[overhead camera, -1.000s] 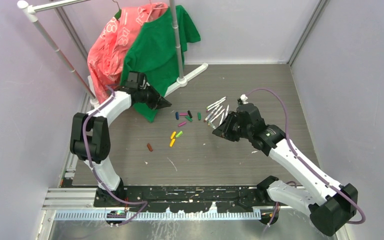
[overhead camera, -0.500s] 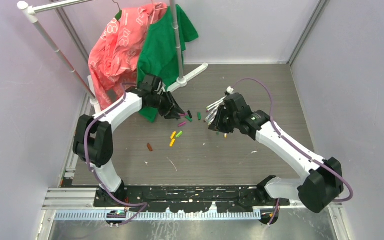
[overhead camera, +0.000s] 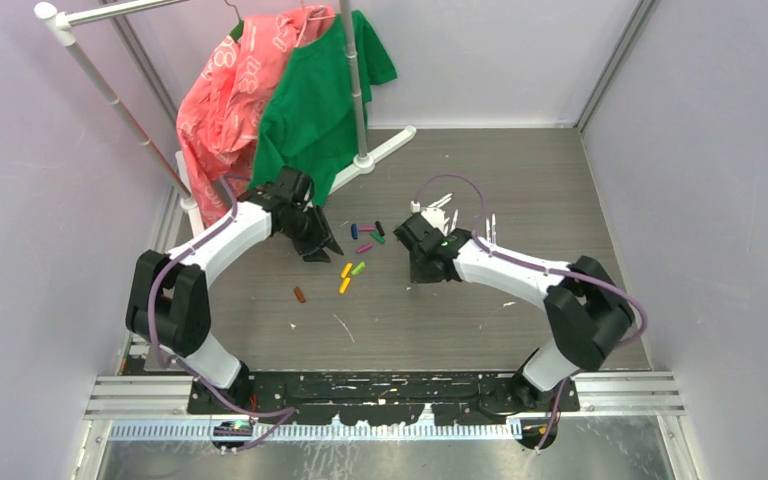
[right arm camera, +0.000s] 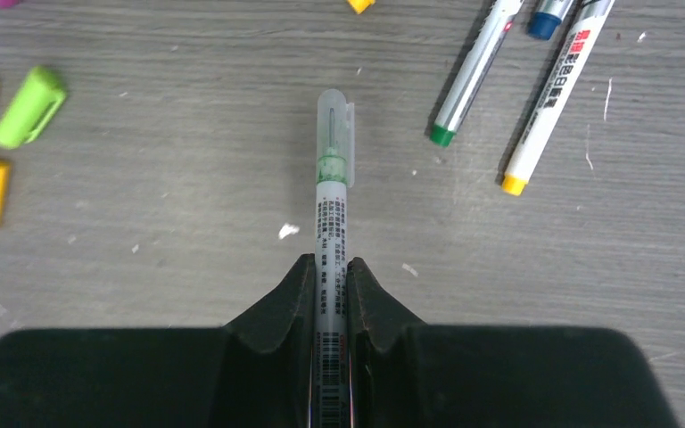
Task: Open the pen caps
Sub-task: Place the pen at the center of the board.
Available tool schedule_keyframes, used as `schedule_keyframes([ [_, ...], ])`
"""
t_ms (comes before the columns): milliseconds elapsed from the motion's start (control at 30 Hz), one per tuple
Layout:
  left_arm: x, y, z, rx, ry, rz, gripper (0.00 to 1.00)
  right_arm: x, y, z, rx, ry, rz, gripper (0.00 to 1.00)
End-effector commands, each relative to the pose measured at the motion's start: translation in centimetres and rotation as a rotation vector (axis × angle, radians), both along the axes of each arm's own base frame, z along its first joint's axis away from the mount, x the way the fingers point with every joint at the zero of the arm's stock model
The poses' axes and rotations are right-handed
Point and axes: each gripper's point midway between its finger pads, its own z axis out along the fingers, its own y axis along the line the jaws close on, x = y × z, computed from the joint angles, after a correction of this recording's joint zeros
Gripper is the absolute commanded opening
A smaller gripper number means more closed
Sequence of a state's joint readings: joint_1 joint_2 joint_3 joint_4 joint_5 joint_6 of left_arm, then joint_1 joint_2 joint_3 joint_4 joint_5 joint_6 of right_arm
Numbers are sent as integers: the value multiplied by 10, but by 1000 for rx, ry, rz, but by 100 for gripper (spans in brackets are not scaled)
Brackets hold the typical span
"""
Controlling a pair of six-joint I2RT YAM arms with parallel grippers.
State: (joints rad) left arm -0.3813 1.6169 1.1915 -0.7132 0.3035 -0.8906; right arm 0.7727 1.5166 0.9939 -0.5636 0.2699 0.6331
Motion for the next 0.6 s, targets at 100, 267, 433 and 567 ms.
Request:
schedule_keyframes([
  [100,0,32,10,140,-114,35,38,20,12,-30,-100,-64,16,3],
  [267,-1,43,16,181,-147,56,38,15,19,-48,-150,-62,27,4],
  [433,-3,47,20,192,-165,64,39,16,13,-53,-181,-67,-24,3],
  [567,-2,50,29,195,-194,73,39,17,2,-38,-203,-122,-78,1],
])
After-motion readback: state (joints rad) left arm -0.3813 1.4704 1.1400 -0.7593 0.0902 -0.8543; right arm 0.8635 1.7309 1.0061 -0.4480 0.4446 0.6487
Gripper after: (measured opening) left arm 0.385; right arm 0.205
